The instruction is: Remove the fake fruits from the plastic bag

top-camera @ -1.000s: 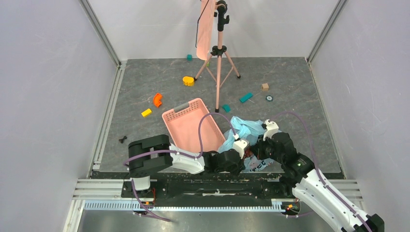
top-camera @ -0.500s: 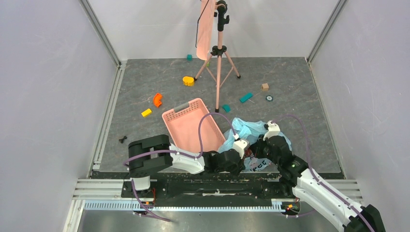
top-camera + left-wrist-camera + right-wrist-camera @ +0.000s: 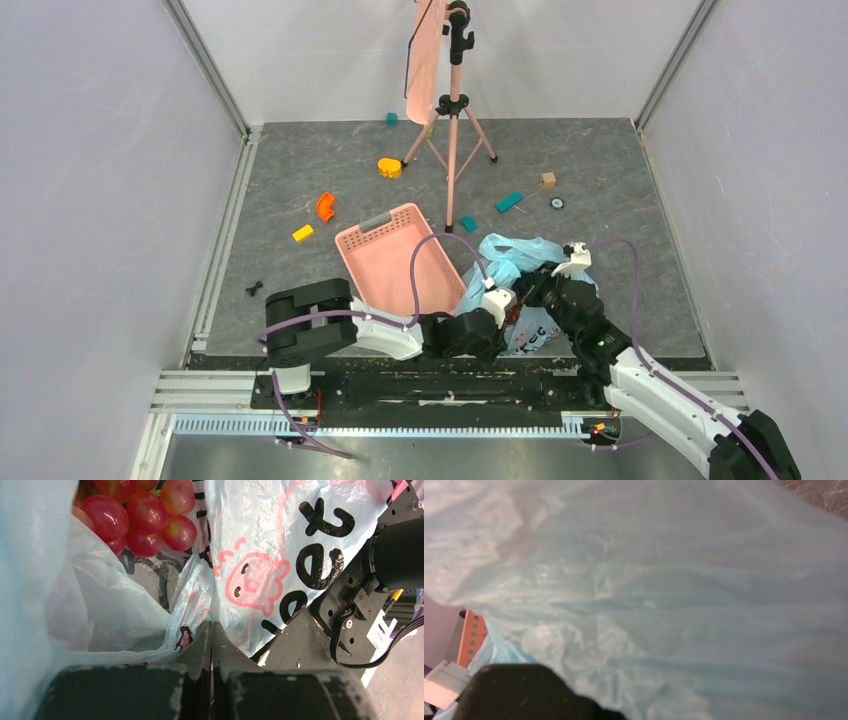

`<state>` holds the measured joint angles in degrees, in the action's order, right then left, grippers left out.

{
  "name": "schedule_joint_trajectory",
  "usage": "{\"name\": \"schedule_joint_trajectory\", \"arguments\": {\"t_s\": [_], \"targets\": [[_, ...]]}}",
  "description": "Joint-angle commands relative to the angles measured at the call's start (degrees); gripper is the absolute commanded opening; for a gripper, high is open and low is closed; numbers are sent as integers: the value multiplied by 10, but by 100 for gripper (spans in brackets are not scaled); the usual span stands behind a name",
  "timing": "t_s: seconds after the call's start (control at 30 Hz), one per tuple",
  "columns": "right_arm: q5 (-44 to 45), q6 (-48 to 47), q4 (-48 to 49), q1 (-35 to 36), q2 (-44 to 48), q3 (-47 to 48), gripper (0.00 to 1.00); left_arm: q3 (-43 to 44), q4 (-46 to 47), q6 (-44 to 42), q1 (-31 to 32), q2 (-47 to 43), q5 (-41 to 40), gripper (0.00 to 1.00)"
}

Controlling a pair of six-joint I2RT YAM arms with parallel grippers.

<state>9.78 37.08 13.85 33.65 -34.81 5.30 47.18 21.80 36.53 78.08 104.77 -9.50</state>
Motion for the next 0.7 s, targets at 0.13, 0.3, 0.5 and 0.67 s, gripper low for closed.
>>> {"name": "schedule_joint_trajectory", "arguments": {"t_s": [0.13,0.3,0.5,0.67], "targets": [[88,25,124,2,-22,23,0,-15,-18,19,-3,15,-10,2],[119,21,160,2,-22,40,0,-18,-18,20,-3,13,-11,2],[119,3,152,1,-42,101,1,-17,-18,20,-4,15,-9,2],[118,-15,138,1,-48,142,2,-17,-18,20,-3,14,-9,2]]}}
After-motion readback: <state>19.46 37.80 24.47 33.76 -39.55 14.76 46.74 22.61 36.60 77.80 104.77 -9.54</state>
